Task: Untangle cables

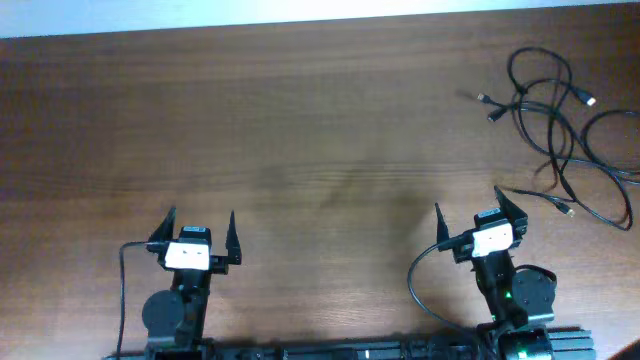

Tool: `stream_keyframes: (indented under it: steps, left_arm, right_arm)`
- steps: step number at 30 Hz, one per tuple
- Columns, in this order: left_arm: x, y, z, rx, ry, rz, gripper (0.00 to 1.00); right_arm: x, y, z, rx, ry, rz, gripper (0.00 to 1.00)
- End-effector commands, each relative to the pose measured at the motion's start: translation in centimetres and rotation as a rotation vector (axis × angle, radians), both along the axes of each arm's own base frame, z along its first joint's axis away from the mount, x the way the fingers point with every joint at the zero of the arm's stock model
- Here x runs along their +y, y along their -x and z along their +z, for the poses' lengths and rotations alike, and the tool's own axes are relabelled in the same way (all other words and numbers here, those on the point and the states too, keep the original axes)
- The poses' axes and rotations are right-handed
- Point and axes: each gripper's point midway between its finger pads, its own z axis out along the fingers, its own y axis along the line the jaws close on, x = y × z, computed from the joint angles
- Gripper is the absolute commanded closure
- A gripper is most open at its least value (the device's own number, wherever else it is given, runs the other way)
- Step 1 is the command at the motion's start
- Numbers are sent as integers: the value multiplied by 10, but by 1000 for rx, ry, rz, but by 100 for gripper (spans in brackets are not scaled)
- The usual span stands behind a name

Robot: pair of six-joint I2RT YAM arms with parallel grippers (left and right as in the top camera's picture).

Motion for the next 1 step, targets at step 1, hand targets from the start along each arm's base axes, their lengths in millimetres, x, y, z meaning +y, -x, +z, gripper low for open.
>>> stream_keyframes:
  steps: [1]
  left_arm:
    - [-3, 1, -1, 0, -10, -19, 1]
  right_arm:
    - [2, 1, -2, 3, 4, 6, 1]
